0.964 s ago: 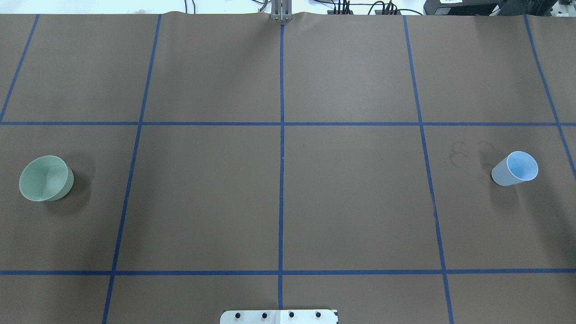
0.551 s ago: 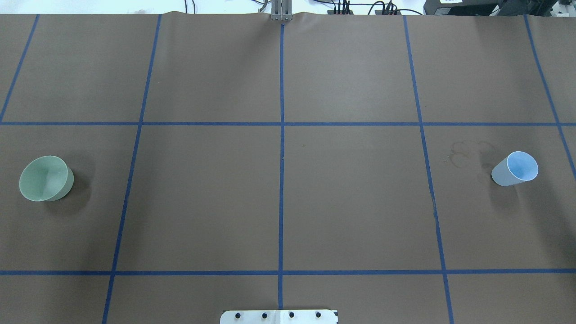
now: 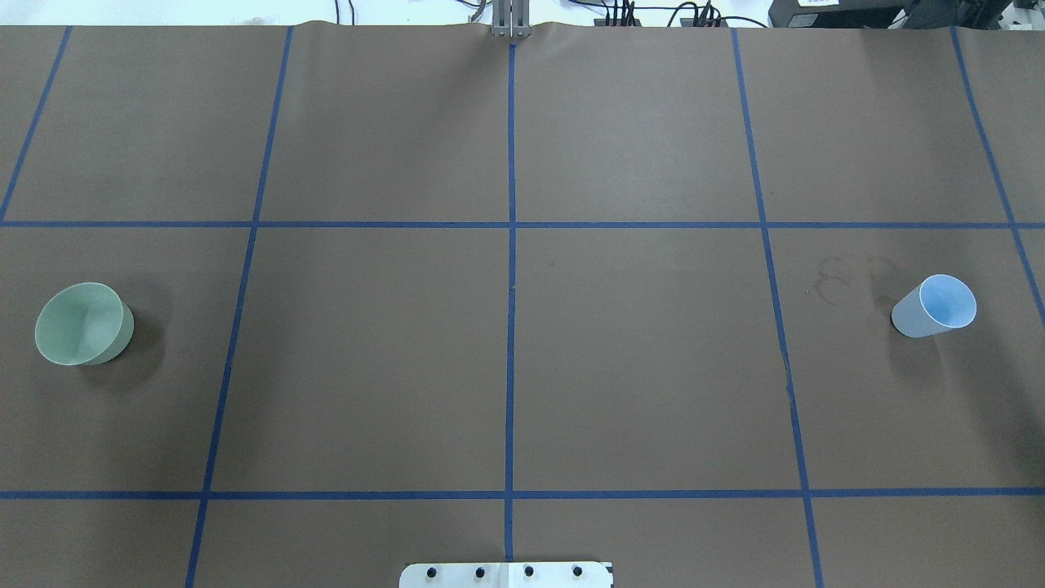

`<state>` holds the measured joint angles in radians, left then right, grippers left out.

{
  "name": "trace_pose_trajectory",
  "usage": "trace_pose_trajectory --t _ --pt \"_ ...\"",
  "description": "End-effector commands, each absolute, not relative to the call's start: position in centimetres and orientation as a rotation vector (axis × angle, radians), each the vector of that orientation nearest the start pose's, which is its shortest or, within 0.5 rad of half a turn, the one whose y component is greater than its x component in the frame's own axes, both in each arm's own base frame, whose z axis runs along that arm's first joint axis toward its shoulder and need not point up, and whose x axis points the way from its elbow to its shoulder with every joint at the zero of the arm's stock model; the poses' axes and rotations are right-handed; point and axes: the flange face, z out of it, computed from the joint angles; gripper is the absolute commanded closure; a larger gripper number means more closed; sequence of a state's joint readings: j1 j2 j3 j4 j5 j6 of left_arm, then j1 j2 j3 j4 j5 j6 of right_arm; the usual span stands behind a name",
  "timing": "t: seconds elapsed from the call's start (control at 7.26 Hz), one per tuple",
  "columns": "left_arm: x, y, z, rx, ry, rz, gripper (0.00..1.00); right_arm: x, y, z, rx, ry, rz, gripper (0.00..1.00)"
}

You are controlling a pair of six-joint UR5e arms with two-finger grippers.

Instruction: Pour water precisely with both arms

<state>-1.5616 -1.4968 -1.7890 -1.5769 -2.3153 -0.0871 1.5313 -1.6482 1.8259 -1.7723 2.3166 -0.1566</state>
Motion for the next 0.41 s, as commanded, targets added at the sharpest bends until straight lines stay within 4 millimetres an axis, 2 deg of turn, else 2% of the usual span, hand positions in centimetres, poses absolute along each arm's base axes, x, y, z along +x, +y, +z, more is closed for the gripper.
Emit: trace_pose_trajectory --t 0.0,0.28 --pt "-5.72 -46.13 59.37 0.076 0.81 -0.025 0.0 5.07 -45.27 59.39 0.021 -0.743 -0.173 0.0" --pt "-5.71 -45.97 59.62 0.068 0.81 -0.03 0.0 5.07 -45.27 59.54 0.018 -0.744 -0.171 0.0"
